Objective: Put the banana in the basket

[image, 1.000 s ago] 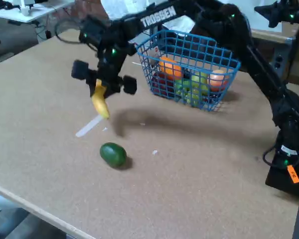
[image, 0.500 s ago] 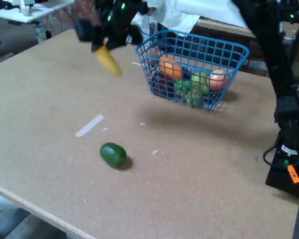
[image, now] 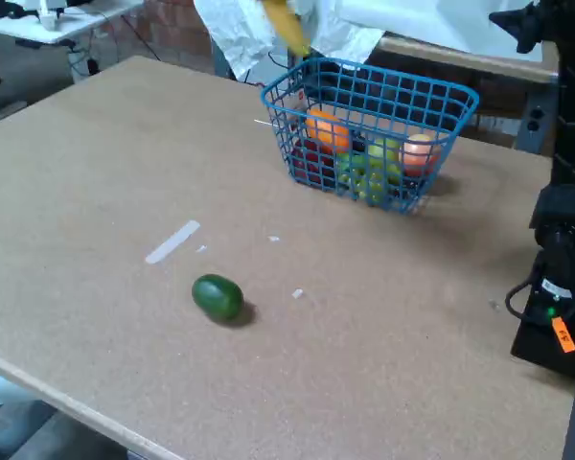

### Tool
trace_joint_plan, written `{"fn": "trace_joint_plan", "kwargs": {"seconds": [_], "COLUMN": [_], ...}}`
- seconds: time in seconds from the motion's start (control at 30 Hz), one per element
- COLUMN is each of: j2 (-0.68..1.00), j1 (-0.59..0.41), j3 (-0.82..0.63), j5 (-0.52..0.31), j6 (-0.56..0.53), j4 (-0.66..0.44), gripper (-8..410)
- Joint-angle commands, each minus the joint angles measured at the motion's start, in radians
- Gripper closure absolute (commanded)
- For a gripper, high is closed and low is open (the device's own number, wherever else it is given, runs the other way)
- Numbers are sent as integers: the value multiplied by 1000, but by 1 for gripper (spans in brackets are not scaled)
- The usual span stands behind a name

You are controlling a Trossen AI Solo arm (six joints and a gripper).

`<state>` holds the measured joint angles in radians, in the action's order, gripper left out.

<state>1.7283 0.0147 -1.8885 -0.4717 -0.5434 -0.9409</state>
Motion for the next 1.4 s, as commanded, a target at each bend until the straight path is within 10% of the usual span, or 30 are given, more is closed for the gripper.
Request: {"fn": "trace_joint_plan", "kwargs": {"seconds": [0.0, 0.53, 1.37], "j2": [-40, 65, 402], "j1": [-134, -426, -533], "j3": [0, 0, 0], "j5": [19, 280, 325], "j6": [-66, -163, -241], "j4": [-138, -243, -79], "gripper": [395, 396, 395]}}
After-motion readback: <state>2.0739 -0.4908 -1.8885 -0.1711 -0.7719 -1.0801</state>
